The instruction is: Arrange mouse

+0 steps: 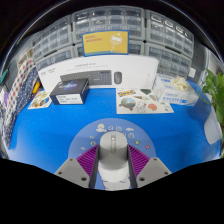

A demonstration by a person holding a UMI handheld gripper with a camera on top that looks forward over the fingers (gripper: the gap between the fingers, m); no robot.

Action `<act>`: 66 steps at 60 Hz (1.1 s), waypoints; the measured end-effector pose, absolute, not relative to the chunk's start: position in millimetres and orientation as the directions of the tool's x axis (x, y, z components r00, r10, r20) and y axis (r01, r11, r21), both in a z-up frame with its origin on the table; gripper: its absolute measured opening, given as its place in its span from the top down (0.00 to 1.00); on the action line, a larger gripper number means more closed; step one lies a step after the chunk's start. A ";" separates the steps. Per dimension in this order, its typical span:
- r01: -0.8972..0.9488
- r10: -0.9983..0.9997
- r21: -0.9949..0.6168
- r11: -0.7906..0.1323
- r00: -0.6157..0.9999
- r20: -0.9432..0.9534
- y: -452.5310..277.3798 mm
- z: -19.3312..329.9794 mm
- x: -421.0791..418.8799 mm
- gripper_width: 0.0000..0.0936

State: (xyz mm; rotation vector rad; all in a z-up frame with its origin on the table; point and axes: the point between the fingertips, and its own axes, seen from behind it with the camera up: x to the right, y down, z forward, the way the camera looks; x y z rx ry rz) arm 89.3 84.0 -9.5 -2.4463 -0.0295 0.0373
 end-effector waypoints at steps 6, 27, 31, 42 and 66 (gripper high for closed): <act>0.008 0.036 -0.616 -0.788 0.999 -0.033 81.9 -6.1 86.5 0.19; 0.037 0.024 -0.730 -0.682 0.999 0.029 83.4 119.6 94.4 0.07; 0.026 0.015 -0.757 -0.653 1.000 0.021 81.1 142.9 93.3 0.07; 0.006 0.007 -0.804 -0.594 1.000 0.002 73.7 184.9 82.9 0.07; 0.013 0.036 -0.817 -0.576 0.999 -0.009 49.4 199.9 56.0 0.07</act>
